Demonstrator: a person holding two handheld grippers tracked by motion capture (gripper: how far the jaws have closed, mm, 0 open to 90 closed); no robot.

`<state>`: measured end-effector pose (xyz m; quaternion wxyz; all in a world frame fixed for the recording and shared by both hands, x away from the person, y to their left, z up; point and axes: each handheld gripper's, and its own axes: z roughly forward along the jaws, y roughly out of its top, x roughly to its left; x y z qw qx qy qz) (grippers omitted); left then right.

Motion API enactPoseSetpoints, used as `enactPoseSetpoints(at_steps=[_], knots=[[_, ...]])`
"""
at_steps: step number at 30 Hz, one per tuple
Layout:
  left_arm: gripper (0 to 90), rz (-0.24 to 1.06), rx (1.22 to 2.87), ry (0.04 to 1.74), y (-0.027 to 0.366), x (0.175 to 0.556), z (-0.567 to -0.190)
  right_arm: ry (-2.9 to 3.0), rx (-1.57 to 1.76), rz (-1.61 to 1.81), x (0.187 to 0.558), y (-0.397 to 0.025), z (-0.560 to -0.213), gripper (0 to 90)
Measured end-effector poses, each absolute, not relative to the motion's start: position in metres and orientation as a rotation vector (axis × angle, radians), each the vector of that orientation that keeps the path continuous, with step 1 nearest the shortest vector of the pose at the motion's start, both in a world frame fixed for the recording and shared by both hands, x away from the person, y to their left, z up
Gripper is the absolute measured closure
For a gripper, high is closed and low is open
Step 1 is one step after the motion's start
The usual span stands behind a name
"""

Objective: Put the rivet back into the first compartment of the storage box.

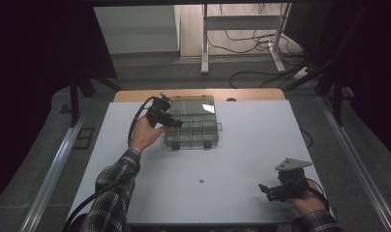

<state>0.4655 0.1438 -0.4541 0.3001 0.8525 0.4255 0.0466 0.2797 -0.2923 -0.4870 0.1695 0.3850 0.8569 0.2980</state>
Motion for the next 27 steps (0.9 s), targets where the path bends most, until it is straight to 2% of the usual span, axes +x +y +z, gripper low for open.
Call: enactPoseSetpoints(at_steps=[5, 17, 27], knots=[[25.4, 0.117, 2.269, 1.081, 0.142, 0.456, -0.450, 2.432, 1.094, 0.848, 0.279, -0.292, -0.487, 0.0], [20.0, 0.099, 2.280, 0.965, 0.135, 0.427, -0.442, 2.439, 1.093, 0.842, 0.279, -0.292, -0.487, 0.0], [10.0, 0.069, 2.299, 0.827, 0.121, 0.398, -0.444, 2.441, 1.092, 0.840, 0.279, -0.292, -0.487, 0.0]])
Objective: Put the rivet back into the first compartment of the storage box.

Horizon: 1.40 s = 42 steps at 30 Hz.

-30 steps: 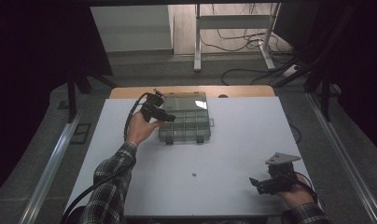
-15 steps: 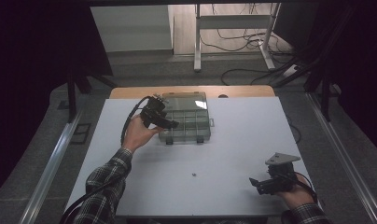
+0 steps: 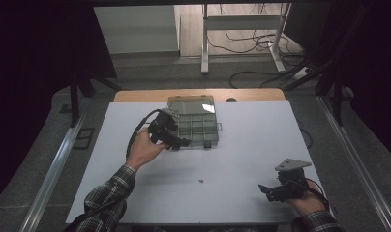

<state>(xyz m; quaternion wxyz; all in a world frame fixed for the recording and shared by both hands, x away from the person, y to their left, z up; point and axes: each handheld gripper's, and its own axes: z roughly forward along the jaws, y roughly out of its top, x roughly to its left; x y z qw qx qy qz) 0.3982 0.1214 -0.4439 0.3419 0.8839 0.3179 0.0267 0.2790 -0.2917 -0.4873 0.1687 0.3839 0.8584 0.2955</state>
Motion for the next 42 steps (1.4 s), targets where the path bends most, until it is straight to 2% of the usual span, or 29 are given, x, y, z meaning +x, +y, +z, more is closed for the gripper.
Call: enactPoseSetpoints(at_steps=[5, 11, 17, 33, 38, 42], knots=[[5.8, 0.096, 2.337, 0.761, 0.113, 0.385, -0.447, 2.441, 1.091, 0.841, 0.279, -0.291, -0.487, 0.0], [2.4, 0.071, 2.333, 0.768, 0.106, 0.370, -0.454, 2.442, 1.090, 0.841, 0.279, -0.291, -0.488, 0.0], [3.2, 0.074, 2.365, 0.771, 0.098, 0.357, -0.464, 2.444, 1.086, 0.838, 0.279, -0.291, -0.488, 0.0], [3.0, -0.034, 2.374, 0.785, 0.072, 0.336, -0.489, 2.449, 1.082, 0.834, 0.279, -0.291, -0.488, 0.0], [10.2, -0.025, 2.403, 0.760, 0.064, 0.328, -0.498, 2.452, 1.080, 0.834, 0.279, -0.291, -0.488, 0.0], [22.7, -0.012, 2.427, 0.725, 0.057, 0.322, -0.503, 2.453, 1.080, 0.832, 0.279, -0.291, -0.488, 0.0]])
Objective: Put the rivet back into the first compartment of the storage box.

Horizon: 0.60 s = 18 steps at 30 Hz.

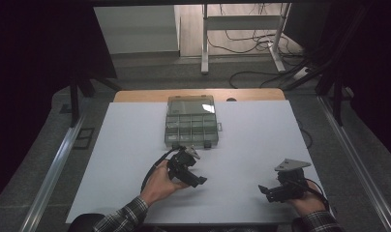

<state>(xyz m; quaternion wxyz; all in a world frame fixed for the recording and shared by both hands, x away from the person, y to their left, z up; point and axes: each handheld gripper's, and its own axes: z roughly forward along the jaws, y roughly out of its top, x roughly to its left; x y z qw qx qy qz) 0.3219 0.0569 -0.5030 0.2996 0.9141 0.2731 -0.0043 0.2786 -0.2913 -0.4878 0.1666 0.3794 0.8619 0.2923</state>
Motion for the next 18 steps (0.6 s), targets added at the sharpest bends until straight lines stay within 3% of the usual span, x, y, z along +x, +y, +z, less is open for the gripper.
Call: enactPoseSetpoints(at_steps=[8, 10, 16, 18], knots=[[47.5, -0.005, 2.516, 0.690, 0.044, 0.317, -0.515, 2.454, 1.080, 0.837, 0.279, -0.291, -0.488, 0.0], [54.6, 0.052, 2.531, 0.683, 0.042, 0.314, -0.516, 2.455, 1.078, 0.836, 0.279, -0.291, -0.488, 0.0], [80.3, 0.084, 2.561, 0.658, 0.039, 0.309, -0.514, 2.457, 1.076, 0.834, 0.279, -0.291, -0.488, 0.0], [82.2, 0.078, 2.563, 0.670, 0.038, 0.309, -0.514, 2.458, 1.075, 0.833, 0.279, -0.291, -0.488, 0.0]])
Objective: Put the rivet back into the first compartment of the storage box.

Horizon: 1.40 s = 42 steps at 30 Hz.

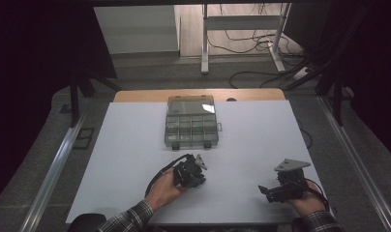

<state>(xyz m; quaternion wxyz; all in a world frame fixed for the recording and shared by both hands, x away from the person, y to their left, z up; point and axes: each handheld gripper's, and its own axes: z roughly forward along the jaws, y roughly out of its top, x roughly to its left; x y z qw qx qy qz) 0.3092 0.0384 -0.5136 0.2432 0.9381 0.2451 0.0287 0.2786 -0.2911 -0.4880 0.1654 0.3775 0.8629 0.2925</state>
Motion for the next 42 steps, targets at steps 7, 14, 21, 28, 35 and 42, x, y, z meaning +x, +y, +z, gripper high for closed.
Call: enactPoseSetpoints(at_steps=[7, 14, 21, 28, 35, 42], knots=[[82.7, -0.007, 2.516, 0.745, 0.044, 0.316, -0.513, 2.456, 1.076, 0.833, 0.278, -0.291, -0.488, 0.0], [82.7, -0.025, 2.497, 0.744, 0.050, 0.319, -0.504, 2.456, 1.075, 0.834, 0.278, -0.291, -0.488, 0.0], [82.7, -0.025, 2.447, 0.782, 0.058, 0.323, -0.494, 2.456, 1.076, 0.835, 0.278, -0.291, -0.488, 0.0], [82.7, -0.033, 2.412, 0.805, 0.071, 0.329, -0.484, 2.454, 1.076, 0.838, 0.279, -0.291, -0.487, 0.0], [82.8, -0.020, 2.398, 0.822, 0.079, 0.336, -0.474, 2.449, 1.078, 0.838, 0.279, -0.291, -0.487, 0.0], [82.7, -0.012, 2.386, 0.853, 0.091, 0.345, -0.465, 2.448, 1.080, 0.838, 0.279, -0.291, -0.488, 0.0]])
